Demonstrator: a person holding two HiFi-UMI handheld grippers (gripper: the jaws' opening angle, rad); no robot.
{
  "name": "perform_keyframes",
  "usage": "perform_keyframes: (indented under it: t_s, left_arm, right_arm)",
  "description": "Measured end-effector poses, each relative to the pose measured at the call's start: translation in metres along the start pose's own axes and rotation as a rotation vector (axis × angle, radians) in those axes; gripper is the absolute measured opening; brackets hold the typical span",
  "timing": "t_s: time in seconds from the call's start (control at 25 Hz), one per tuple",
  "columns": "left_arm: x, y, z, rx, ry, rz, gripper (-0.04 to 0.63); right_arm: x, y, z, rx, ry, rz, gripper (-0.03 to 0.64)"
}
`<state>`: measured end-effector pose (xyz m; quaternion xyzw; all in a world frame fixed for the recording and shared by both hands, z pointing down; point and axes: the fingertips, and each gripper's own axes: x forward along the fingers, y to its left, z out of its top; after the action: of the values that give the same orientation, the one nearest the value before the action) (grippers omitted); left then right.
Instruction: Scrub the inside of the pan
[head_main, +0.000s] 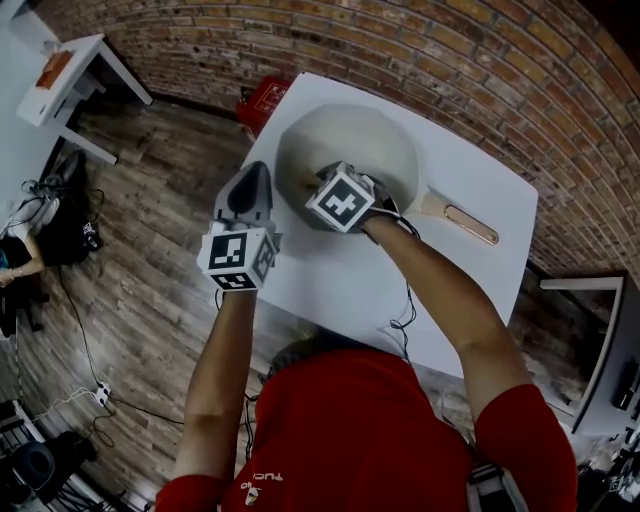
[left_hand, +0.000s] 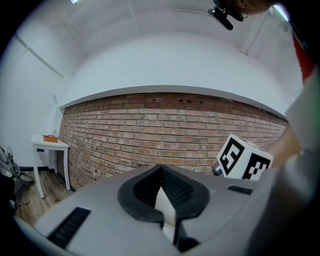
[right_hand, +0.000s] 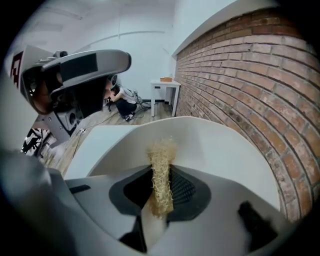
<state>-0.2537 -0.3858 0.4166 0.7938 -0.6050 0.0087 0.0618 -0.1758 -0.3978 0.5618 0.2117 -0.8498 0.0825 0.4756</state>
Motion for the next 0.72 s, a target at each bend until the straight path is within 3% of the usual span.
perform_keyframes:
  t_s: [0.4,0.56,0.72]
  left_arm:
    - [-0.006,0.004,0.003,0.003,0.002,0.008,0.012]
    - [0.000,-0.003,0.000,0.005,0.005,-0.002,0.012]
    - [0.000,-0.007,0.005,0.008,0.001,-0.015,0.012]
  right_arm:
    - [-0.031,-0.091,-0.051,0.083,0.102,-0.185,0.087]
    - [-0.037,-0.101,-0.057,0.122,0.084,-0.174,0.086]
    - [-0.040,-0.066,-0.036,0.090,0.023,-0.099,0.086]
